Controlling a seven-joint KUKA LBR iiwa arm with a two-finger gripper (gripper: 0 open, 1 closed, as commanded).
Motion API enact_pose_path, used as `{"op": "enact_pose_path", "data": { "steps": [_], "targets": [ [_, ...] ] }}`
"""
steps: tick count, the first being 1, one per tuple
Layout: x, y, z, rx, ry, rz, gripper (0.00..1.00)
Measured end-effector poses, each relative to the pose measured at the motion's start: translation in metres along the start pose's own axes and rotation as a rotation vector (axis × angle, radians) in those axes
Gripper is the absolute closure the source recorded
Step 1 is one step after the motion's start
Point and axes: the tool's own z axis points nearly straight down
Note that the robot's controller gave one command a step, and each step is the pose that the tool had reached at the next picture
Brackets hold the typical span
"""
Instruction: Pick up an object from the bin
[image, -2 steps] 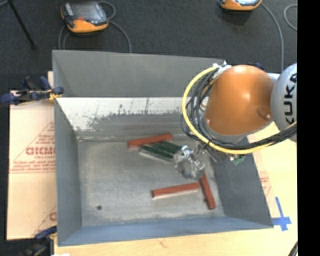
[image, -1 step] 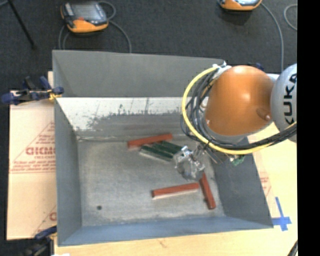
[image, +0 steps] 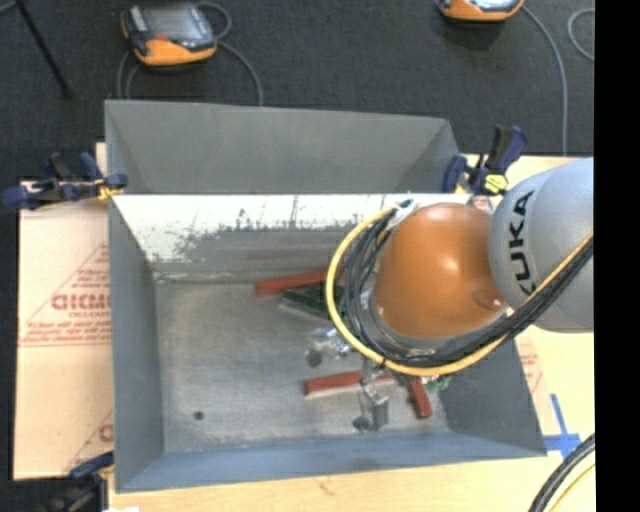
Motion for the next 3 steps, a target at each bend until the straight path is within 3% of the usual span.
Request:
{"op": "enact_pose_path", "data": {
  "steps": [1,2,3],
  "targets": [
    [-0.001,-0.001,-0.001,0.002,-0.003,0.002,0.0],
    [-0.016,-0.036,0.049,0.006,-0.01,0.01,0.0],
    [-0.002,-0.076,0.101,0.003,-0.003,0.0,1.0]
  ]
}}
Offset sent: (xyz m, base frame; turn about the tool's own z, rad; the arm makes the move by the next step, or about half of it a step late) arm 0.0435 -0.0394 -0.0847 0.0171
